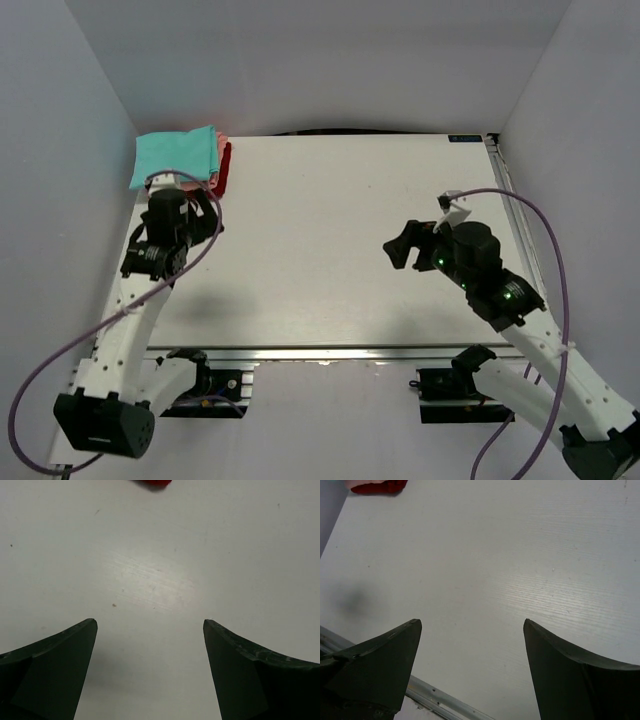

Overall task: Fold and stack the t-shirts
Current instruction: Put the neatly folded tshirt into the corner of the board with the left arm

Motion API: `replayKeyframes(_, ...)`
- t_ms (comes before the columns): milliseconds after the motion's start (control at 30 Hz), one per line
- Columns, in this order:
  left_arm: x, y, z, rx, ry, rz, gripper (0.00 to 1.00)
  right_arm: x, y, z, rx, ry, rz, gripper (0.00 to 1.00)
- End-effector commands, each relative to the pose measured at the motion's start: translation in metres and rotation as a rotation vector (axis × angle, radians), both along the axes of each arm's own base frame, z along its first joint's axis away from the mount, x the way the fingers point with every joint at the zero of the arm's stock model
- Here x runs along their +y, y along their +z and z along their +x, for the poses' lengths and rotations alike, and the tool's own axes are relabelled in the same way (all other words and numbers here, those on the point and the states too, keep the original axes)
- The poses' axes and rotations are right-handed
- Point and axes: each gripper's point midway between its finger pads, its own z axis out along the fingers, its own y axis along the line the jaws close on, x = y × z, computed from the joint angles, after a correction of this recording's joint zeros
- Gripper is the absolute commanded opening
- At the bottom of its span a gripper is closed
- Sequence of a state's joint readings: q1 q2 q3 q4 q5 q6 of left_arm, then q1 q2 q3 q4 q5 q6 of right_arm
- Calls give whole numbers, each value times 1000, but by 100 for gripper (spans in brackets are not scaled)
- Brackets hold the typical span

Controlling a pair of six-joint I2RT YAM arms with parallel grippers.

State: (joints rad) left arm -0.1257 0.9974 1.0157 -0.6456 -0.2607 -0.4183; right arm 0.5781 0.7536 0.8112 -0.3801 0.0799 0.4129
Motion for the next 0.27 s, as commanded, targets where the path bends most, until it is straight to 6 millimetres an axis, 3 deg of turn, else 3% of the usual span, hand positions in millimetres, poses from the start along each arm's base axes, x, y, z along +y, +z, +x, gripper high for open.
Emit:
replayKeyframes(0,2,-20,-28,64,27,-24,98,-15,-10,-7,5,-38,-40,89)
replayKeyframes(233,11,-6,-45,39,29,21,98,-28,-13,-16,8,-56,-86,89)
